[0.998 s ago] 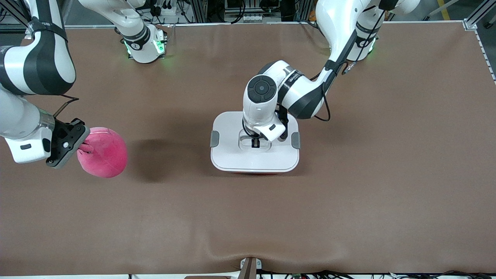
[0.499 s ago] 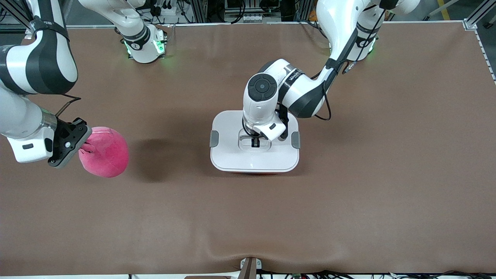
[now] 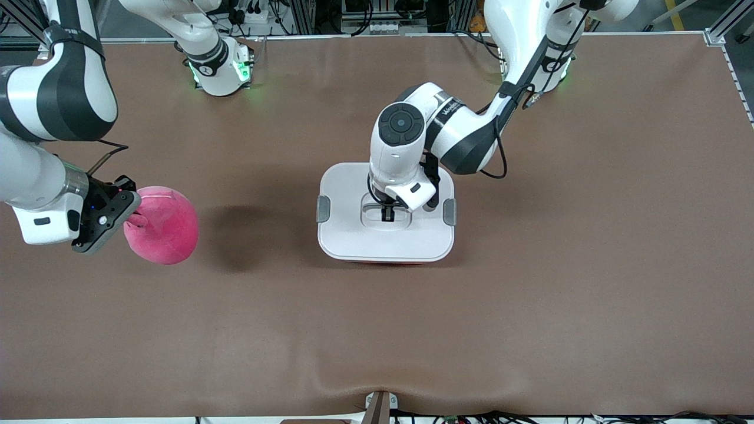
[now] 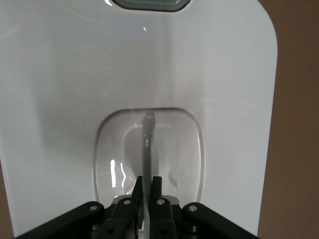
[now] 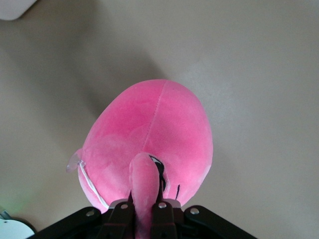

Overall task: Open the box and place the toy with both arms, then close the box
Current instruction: 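Grip the lid handle with the left gripper while the right gripper lifts the toy, then lift the lid off the box with the left gripper, moving it aside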

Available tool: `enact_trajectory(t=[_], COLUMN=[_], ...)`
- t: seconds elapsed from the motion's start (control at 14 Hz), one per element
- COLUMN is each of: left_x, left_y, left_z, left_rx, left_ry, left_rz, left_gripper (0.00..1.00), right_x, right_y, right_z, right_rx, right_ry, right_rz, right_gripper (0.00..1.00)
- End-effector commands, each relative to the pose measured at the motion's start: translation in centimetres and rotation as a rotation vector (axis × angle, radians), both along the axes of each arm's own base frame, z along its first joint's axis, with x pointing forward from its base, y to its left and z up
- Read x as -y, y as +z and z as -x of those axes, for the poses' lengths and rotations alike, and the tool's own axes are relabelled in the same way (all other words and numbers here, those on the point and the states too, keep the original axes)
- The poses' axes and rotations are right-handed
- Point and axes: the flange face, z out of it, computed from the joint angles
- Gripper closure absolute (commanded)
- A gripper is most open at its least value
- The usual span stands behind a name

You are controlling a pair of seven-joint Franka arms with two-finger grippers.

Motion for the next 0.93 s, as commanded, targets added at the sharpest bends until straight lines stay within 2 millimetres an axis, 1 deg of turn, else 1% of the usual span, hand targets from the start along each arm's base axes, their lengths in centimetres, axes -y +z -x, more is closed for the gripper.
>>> enact_trajectory(t=[0.0,0.07,0.14,0.29,0.36,0.43,0.5,0.57,0.64,0.71,0.86], left_x=[-0.5,-0.6,-0.7,-1.1,-1.9,-3.1,-3.8,-5.1,-6.4,-7.8,-11.2], left_y=[2.1,2.0,2.0,2.9,4.3,5.2,6.5,7.4,8.2,8.9,9.3], left_z=[0.5,0.6,0.8,0.7,0.2,-0.6,-0.9,-1.7,-2.3,-3.1,-5.3], left_rx=[0.013,0.004,-0.004,-0.004,0.010,0.015,0.027,0.030,0.029,0.029,0.035], left_ry=[-0.025,-0.027,-0.031,-0.038,-0.037,-0.028,-0.037,-0.045,-0.053,-0.062,-0.088], left_rz=[-0.018,-0.026,-0.034,-0.036,-0.024,-0.022,-0.012,-0.009,-0.010,-0.011,-0.012], left_gripper=[1.00,1.00,1.00,1.00,1.00,1.00,1.00,1.00,1.00,0.99,1.00], right_x=[-2.0,-2.3,-3.2,-4.1,-4.5,-4.9,-5.5,-6.1,-6.9,-8.1,-10.5], right_y=[1.7,1.7,1.6,1.8,2.4,2.5,2.6,2.8,3.7,4.3,4.2], right_z=[0.6,0.7,0.8,1.0,1.0,1.1,1.3,1.3,1.3,1.3,1.7], right_rx=[-0.004,-0.010,-0.012,-0.024,-0.013,-0.019,-0.023,-0.020,-0.006,0.002,-0.005], right_ry=[-0.057,-0.085,-0.098,-0.130,-0.143,-0.149,-0.160,-0.177,-0.203,-0.230,-0.280], right_rz=[-0.005,-0.002,-0.003,-0.027,-0.028,-0.025,-0.025,-0.026,-0.034,-0.051,-0.059], right_gripper=[1.00,1.00,1.00,1.00,1.00,1.00,1.00,1.00,1.00,1.00,1.00])
